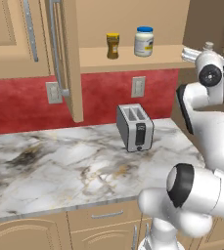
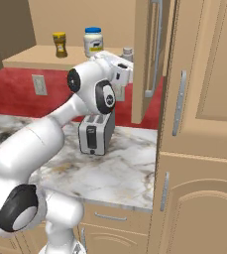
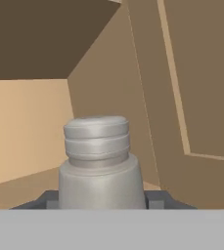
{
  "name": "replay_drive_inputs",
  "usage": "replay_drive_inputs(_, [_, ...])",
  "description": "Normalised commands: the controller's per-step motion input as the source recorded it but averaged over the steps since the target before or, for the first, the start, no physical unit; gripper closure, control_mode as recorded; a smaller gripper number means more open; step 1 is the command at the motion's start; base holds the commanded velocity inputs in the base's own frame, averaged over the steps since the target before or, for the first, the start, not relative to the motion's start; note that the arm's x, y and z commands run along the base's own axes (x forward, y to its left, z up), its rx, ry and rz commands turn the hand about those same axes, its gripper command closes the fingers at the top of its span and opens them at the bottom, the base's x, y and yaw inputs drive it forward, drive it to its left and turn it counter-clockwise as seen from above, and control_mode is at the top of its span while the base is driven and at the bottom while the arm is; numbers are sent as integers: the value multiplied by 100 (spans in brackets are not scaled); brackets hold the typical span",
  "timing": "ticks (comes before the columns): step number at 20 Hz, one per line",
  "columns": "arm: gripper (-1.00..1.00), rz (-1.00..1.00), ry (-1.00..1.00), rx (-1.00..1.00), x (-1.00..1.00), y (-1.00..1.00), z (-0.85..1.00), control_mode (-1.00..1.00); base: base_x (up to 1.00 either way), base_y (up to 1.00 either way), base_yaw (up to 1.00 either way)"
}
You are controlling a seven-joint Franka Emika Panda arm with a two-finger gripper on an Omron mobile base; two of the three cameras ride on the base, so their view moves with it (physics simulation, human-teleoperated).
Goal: Collect the turmeric, mayonnaise, and shaker from the cabinet and place them next to the stove.
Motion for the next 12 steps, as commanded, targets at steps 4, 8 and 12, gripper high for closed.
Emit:
replay_drive_inputs(4, [100, 0, -6, -5, -79, 51, -5, -100, 0, 0, 0])
replay_drive_inputs(8, [100, 0, 0, -5, -77, 69, 0, -100, 0, 0, 0])
replay_drive_inputs(12, [100, 0, 0, -6, -78, 76, 0, -100, 0, 0, 0])
